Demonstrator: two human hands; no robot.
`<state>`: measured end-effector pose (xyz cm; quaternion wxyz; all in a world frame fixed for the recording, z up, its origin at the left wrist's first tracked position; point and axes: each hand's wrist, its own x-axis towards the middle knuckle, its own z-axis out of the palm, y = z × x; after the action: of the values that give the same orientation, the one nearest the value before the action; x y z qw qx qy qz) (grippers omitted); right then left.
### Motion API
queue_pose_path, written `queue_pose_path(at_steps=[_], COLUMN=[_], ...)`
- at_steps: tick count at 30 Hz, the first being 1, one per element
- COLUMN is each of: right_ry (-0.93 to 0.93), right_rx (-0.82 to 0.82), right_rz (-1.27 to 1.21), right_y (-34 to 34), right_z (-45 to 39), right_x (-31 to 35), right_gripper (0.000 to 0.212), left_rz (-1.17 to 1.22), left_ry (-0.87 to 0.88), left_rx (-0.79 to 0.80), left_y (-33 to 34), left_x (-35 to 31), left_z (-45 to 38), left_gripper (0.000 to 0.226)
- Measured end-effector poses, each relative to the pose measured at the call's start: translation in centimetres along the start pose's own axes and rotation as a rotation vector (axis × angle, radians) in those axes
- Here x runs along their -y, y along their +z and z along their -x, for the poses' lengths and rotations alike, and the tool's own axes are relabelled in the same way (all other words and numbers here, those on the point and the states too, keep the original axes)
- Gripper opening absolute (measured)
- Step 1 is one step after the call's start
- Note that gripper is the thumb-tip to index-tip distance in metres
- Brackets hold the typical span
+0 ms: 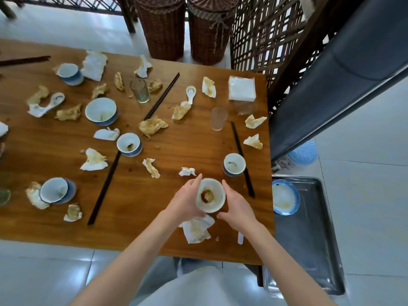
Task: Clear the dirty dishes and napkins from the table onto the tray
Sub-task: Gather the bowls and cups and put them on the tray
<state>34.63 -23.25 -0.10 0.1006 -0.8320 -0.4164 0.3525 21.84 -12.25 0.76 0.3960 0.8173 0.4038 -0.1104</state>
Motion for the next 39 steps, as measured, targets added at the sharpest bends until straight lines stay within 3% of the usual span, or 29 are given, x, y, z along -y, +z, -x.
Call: queue_pose_path(at_steps=[8,19,27,39], right_ry=[-0.026,-0.087,-0.21,-0.233], right_rx=[-0.041,-0.071,-0.08,-0.196], right_rz=[-0.025,-0.047,-0.036,-0.118], right_y=[0.3,0.6,0.4,3.5], right_z=[-0.7,-1.0,-3.0,-7.0], right_x=[-0.1,3.4,11.2,27.7], right_gripper=[0.094,0.089,0.094,0.096], left_rz=[-0.05,0.014,-0.013,-0.074], left_ry=[0.043,0.113,0.112,0.25], left_rx=[0.015,-0.136,-0.246,-0.238], left_y=[0.1,-2.1,-8.8,-23.4], left_x=[0.4,2.7,7.4,18.7], left_z=[-0.4,1.6,2.5,2.3], left_gripper=[0.12,0.114,0.116,0.109])
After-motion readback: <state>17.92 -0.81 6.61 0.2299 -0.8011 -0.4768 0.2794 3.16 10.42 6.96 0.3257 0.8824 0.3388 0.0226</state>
